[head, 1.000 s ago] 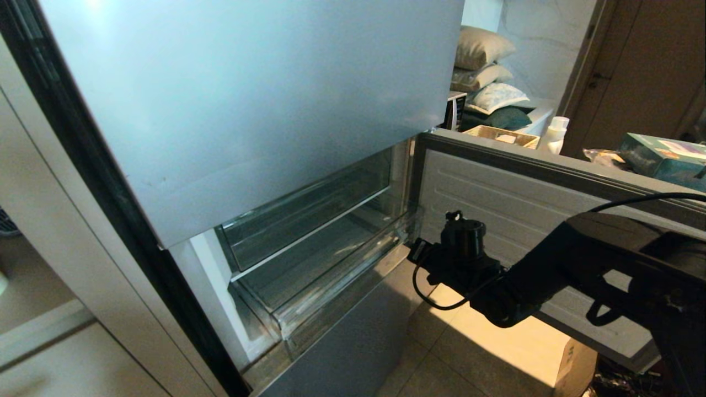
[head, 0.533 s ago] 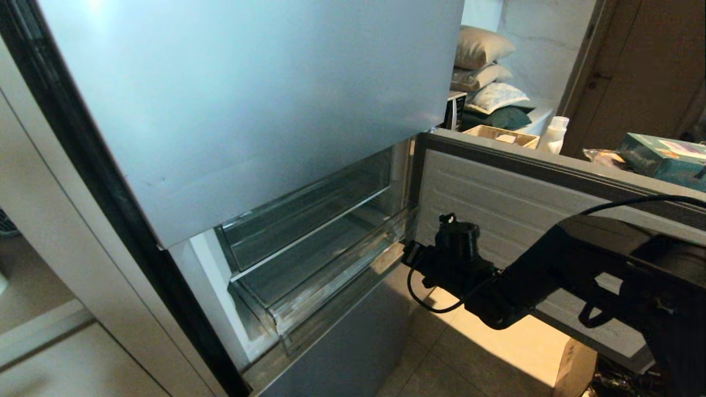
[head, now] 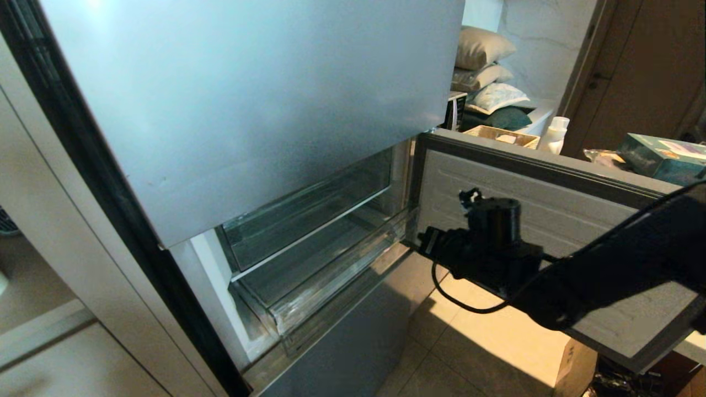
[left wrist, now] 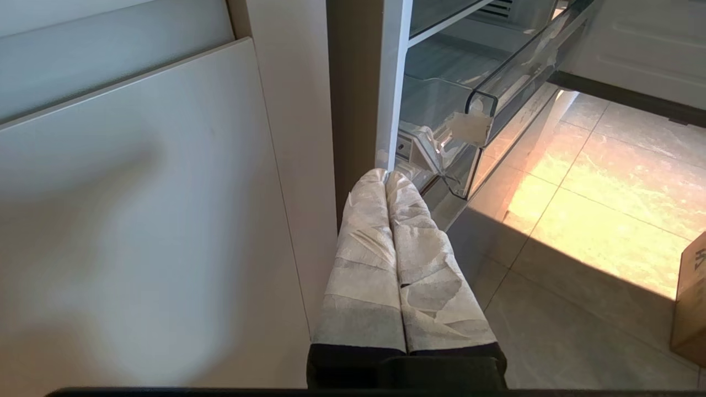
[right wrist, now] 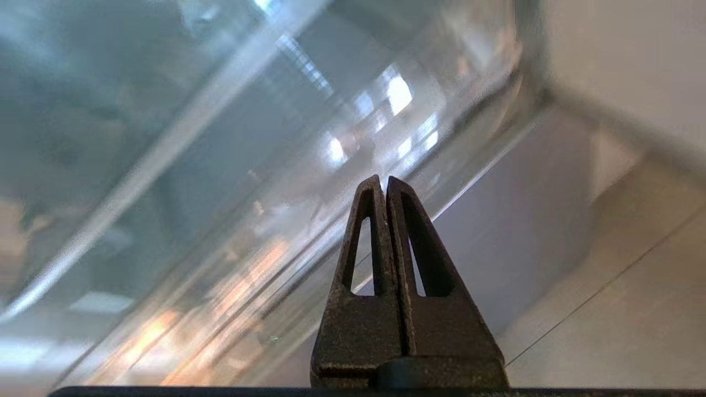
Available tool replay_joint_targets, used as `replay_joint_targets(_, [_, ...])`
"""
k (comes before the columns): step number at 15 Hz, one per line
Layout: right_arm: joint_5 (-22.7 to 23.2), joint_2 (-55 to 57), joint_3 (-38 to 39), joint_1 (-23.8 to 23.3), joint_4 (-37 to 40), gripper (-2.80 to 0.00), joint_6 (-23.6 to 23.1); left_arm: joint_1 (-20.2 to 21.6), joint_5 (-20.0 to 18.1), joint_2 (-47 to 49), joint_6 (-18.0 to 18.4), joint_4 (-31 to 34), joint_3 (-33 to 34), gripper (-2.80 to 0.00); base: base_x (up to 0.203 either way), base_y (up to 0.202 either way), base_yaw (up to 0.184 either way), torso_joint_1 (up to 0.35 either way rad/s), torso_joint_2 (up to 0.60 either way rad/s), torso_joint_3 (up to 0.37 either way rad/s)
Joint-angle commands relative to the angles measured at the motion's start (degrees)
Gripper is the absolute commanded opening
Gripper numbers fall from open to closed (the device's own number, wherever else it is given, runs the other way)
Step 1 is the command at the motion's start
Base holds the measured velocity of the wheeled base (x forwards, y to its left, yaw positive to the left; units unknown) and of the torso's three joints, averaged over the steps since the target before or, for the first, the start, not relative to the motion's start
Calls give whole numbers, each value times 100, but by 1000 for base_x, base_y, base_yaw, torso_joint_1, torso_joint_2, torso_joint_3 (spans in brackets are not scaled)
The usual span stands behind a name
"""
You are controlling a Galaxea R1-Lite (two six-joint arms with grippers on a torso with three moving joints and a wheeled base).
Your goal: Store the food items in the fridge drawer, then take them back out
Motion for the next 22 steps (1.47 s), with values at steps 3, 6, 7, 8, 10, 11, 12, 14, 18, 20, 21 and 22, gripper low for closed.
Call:
replay_joint_targets(3, [3,-3658,1849,-103,635,-280,-750,0,0,5,-1,0,9,-280,0,0,0,0,0,0])
replay_joint_targets(6, [339,-6094,3164,-922,1844,-280,-1344,0,0,5,-1,1,9,-280,0,0,0,0,0,0])
replay_joint_targets(7, [545,-6808,3686,-1325,2121,-280,-1557,0,0,5,-1,1,9,-280,0,0,0,0,0,0])
replay_joint_targets(8, [730,-7477,4221,-1685,2359,-280,-1761,0,0,5,-1,-7,9,-280,0,0,0,0,0,0])
replay_joint_targets(10, [968,-8671,4950,-2147,2846,-280,-2134,0,0,5,-1,1,9,-280,0,0,0,0,0,0])
replay_joint_targets(11, [1045,-9254,5128,-2336,3244,-280,-2334,0,0,5,-1,-2,9,-280,0,0,0,0,0,0])
replay_joint_targets(12, [1106,-9742,5229,-2525,3693,-280,-2573,0,0,5,-1,1,9,-280,0,0,0,0,0,0])
replay_joint_targets(14, [1064,-10594,5281,-2767,4422,-280,-2905,0,0,5,-1,1,9,-280,0,0,0,0,0,0])
replay_joint_targets(18, [375,-11684,5413,-2885,5025,-280,-3547,0,0,5,-1,1,9,-280,0,0,0,0,0,0])
replay_joint_targets(20, [318,-11666,5442,-2891,5031,-280,-3335,0,0,5,-1,1,9,-280,0,0,0,0,0,0])
replay_joint_targets(21, [307,-11666,5435,-2891,5028,-280,-3228,0,0,5,-1,1,9,-280,0,0,0,0,0,0])
replay_joint_targets(22, [298,-11666,5427,-2891,5028,-280,-3180,0,0,5,-1,1,9,-280,0,0,0,0,0,0])
